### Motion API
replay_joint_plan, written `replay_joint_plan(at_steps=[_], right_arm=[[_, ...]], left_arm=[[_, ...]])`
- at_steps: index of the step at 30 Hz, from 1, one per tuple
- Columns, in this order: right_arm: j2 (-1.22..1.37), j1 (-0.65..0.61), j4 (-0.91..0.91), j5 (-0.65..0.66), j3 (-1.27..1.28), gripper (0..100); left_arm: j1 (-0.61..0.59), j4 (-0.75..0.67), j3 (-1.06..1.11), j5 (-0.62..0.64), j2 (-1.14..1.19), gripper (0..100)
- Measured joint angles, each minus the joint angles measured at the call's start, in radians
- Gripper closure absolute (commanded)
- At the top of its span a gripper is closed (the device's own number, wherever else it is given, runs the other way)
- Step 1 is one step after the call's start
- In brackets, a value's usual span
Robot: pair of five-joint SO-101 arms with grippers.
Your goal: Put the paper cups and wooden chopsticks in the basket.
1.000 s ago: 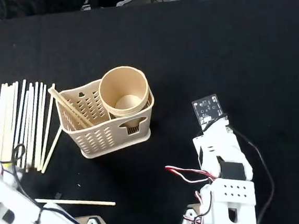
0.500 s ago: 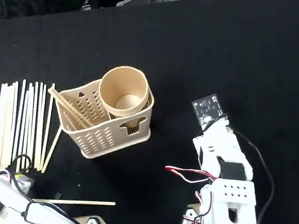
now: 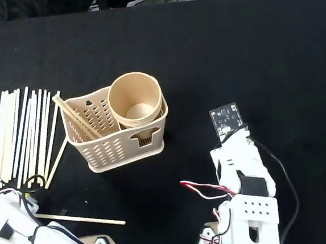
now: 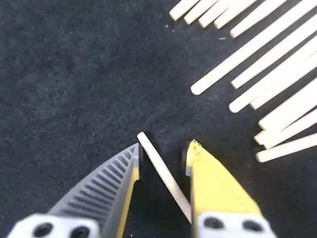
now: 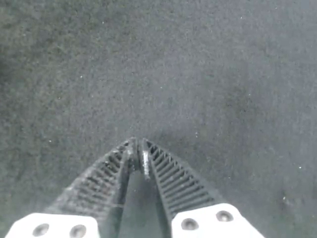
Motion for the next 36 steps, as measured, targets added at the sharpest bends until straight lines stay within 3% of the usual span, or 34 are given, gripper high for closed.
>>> replay_joint_plan(at_steps=[2, 6, 17, 26, 36], right_arm=[[0.0, 0.0, 0.0, 0.0, 0.0, 98.5], [0.0, 0.0, 0.0, 0.0, 0.0, 98.5], [0.0, 0.0, 0.0, 0.0, 0.0, 98.5], [0.0, 0.0, 0.0, 0.0, 0.0, 98.5], [0.0, 0.0, 0.0, 0.0, 0.003, 98.5]], left_arm=[[0.0, 0.0, -0.003, 0.009, 0.0, 98], [-0.003, 0.035, -0.049, 0.063, 0.014, 97], [0.02, 0.436, -0.488, 0.18, 0.014, 97], [0.253, 0.634, -1.03, 0.348, 0.015, 97], [0.592, 0.64, -1.686, 0.374, 0.014, 97]])
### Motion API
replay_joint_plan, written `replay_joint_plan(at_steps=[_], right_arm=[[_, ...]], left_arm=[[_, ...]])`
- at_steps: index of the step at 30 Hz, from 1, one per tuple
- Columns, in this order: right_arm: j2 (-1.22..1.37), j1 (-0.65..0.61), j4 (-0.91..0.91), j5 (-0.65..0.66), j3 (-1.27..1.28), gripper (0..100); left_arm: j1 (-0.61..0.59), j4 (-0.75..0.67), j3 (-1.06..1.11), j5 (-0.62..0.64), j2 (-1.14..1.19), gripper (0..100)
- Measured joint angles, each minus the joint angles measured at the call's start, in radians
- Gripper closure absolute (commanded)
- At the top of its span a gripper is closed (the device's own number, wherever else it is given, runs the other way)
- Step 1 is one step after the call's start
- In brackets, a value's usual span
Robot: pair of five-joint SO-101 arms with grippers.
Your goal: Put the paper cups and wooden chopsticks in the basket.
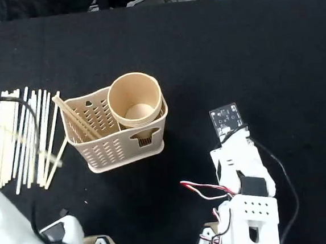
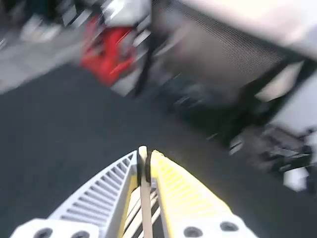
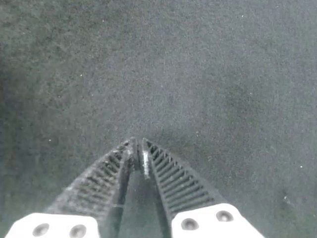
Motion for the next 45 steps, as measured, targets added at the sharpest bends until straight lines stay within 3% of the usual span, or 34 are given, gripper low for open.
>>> replay_joint_plan(at_steps=[6, 12, 16, 22, 33, 45], right_arm=[[0.0, 0.0, 0.0, 0.0, 0.0, 98.5], [0.0, 0.0, 0.0, 0.0, 0.0, 98.5], [0.0, 0.0, 0.0, 0.0, 0.0, 98.5], [0.0, 0.0, 0.0, 0.0, 0.0, 98.5], [0.0, 0.0, 0.0, 0.0, 0.0, 98.5], [0.0, 0.0, 0.0, 0.0, 0.0, 98.4]], left_arm=[[0.252, 0.0, -0.272, 0.002, -0.014, 97], [0.381, 0.0, -0.279, 0.002, -0.014, 97], [0.394, -0.049, -0.149, 0.002, -0.011, 97], [0.394, -0.245, 0.155, 0.008, -0.04, 97], [0.399, -0.713, 0.764, 0.008, -0.436, 97], [0.396, -0.789, 0.628, 0.005, -0.45, 97]])
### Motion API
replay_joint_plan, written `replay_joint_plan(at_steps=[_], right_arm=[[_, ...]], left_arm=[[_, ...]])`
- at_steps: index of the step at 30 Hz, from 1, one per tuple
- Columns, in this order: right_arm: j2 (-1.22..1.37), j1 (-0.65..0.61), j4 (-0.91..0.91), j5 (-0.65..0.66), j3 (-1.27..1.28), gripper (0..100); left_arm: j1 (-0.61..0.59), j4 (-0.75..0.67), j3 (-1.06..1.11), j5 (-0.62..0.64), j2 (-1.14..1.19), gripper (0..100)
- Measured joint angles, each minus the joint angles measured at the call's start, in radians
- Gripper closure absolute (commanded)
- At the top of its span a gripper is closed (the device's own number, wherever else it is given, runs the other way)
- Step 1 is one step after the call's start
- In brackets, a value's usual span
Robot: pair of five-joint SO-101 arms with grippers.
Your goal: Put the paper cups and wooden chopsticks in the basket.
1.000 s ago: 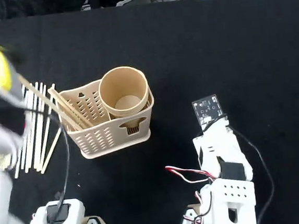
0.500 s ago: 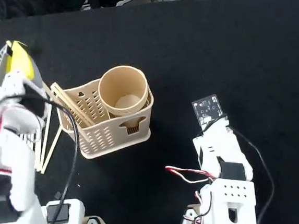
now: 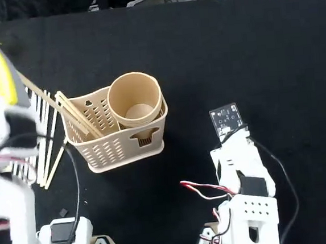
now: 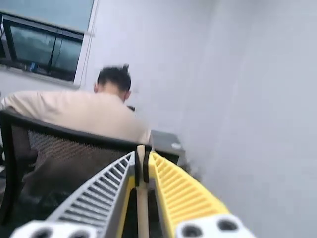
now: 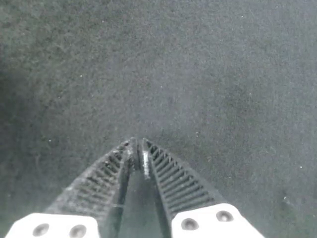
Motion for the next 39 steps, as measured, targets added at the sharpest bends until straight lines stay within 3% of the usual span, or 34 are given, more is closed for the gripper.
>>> replay_joint_plan(at_steps=[15, 20, 26, 35, 39], right_arm=[[0.0, 0.0, 0.0, 0.015, 0.0, 98.5], [0.0, 0.0, 0.0, 0.031, 0.0, 98.5], [0.0, 0.0, 0.0, 0.035, 0.0, 98.5], [0.0, 0.0, 0.0, 0.035, 0.0, 98.5], [0.0, 0.0, 0.0, 0.035, 0.0, 98.5]], left_arm=[[0.0, 0.006, 0.201, 0.0, 0.057, 97], [0.0, 0.018, 0.213, -0.011, 0.052, 75], [0.0, 0.186, 0.219, -0.06, 0.057, 74], [-0.244, 0.247, 0.235, -0.075, 0.068, 74], [-0.379, 0.281, 0.304, -0.152, 0.133, 74]])
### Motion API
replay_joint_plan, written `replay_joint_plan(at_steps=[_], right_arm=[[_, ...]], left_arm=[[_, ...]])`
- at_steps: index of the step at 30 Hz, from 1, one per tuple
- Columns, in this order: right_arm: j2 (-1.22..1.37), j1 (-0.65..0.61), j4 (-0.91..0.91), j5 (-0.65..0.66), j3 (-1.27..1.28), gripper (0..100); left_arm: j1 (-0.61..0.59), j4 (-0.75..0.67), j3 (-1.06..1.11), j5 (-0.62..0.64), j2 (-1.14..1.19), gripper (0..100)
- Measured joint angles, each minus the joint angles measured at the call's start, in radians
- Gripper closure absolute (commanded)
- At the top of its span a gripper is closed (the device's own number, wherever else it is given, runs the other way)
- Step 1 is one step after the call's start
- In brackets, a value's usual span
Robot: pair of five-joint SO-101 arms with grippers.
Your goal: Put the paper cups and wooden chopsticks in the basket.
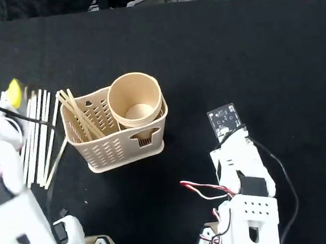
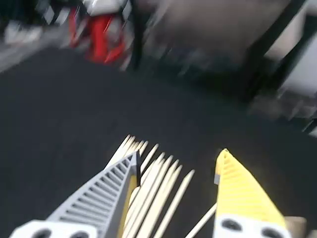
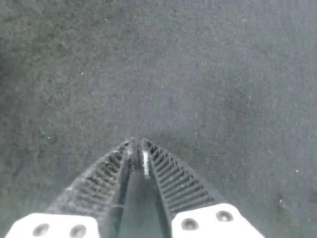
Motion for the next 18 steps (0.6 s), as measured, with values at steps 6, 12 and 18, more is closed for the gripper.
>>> replay_joint_plan(at_steps=[6, 12, 18], right_arm=[[0.0, 0.0, 0.0, 0.0, 0.0, 98.5], [0.0, 0.0, 0.0, 0.0, 0.0, 98.5], [0.0, 0.0, 0.0, 0.0, 0.0, 98.5]], left_arm=[[-0.127, 0.0, 0.018, -0.172, 0.327, 74], [-0.17, 0.006, -0.112, -0.423, 0.772, 74], [-0.172, 0.006, -0.264, -0.591, 1.148, 80]])
